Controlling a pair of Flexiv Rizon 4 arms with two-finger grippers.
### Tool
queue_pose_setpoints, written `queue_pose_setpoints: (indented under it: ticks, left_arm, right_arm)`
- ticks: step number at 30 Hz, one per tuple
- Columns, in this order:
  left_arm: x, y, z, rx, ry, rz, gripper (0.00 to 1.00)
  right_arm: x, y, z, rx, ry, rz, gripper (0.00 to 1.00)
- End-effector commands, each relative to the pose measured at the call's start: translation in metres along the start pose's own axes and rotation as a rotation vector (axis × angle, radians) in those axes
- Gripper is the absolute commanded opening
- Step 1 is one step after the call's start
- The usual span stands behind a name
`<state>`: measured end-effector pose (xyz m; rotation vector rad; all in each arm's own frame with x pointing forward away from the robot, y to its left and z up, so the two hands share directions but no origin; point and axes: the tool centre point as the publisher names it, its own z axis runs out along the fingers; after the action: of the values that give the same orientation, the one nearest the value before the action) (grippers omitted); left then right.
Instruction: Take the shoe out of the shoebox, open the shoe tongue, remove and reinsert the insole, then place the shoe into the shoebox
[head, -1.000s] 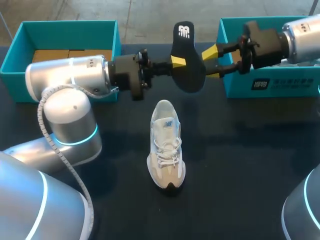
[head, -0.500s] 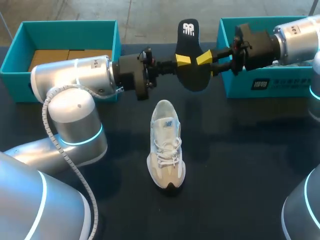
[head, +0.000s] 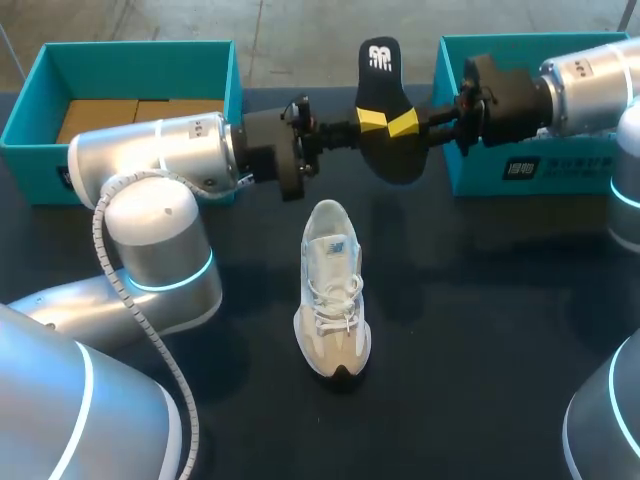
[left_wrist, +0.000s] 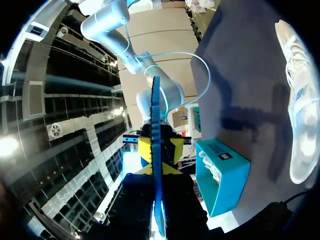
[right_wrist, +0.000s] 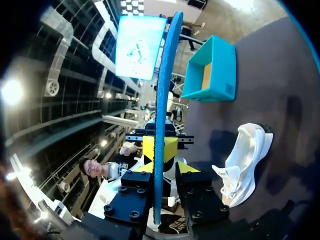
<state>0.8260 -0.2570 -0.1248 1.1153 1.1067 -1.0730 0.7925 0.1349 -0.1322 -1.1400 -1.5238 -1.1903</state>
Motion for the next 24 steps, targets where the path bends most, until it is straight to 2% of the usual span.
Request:
queue_pose_setpoints:
  ticks: [1,18,24]
  left_arm:
    - [0.0011,0.001,0.003,-0.001,-0.002,0.002,0.0]
    - [0.0051,0.0035,-0.0024,-0.005,0.008,-0.007,0.0]
    - [0.0053,0.0036,-0.0029,-0.006,0.007,-0.008,0.0]
  right_arm:
    - [-0.001,0.0018,0.004,0.0,0.0,-0.002,0.22]
    - [-0.0013,0.0035,0.0028,0.003,-0.002,0.006,0.17]
    - [-0.0016,0.0043,0.0032,0.005,-0.001,0.008,0.02]
